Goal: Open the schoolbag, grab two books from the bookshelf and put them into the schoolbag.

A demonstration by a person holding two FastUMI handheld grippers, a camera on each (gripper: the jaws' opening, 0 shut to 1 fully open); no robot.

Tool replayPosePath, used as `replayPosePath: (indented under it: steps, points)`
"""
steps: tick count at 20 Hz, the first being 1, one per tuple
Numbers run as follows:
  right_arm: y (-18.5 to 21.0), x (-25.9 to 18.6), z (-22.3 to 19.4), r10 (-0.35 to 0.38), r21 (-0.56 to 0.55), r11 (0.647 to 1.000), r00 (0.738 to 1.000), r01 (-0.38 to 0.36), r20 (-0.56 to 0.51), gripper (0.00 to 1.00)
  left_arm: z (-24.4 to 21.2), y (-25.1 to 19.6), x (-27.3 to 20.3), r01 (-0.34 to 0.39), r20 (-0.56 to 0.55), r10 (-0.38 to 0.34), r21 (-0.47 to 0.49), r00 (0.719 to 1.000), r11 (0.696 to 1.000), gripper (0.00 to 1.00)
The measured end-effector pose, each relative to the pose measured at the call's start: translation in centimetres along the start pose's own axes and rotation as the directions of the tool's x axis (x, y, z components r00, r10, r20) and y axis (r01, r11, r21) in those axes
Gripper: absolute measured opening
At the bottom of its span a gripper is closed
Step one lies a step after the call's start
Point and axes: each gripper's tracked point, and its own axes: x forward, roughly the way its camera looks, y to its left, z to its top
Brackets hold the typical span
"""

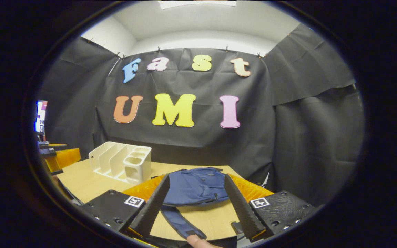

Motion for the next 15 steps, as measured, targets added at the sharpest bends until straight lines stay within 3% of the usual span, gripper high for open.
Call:
replayPosePath:
  steps: [5, 9, 15]
  points:
    - [-0.4, -0.09, -0.45, 0.009, -0.007, 1.0, 1.0, -0.009, 0.01, 0.95, -0.57, 0.6, 0.78, -0.017, -0.025, 0.016, -0.046, 1.0, 0.999, 1.0]
    - [-0.75, 0.04, -0.45, 0.012, 0.004, 1.0, 1.0, -0.012, 0.009, 0.99, -0.61, 1.02, 0.69, -0.028, -0.021, 0.028, -0.028, 0.999, 0.999, 1.0]
    - [-1.08, -0.27, -0.3, 0.015, -0.03, 0.999, 1.0, -0.014, 0.024, 0.95, -0.75, 0.34, 0.59, -0.014, -0.017, 0.014, -0.011, 1.0, 1.0, 1.0]
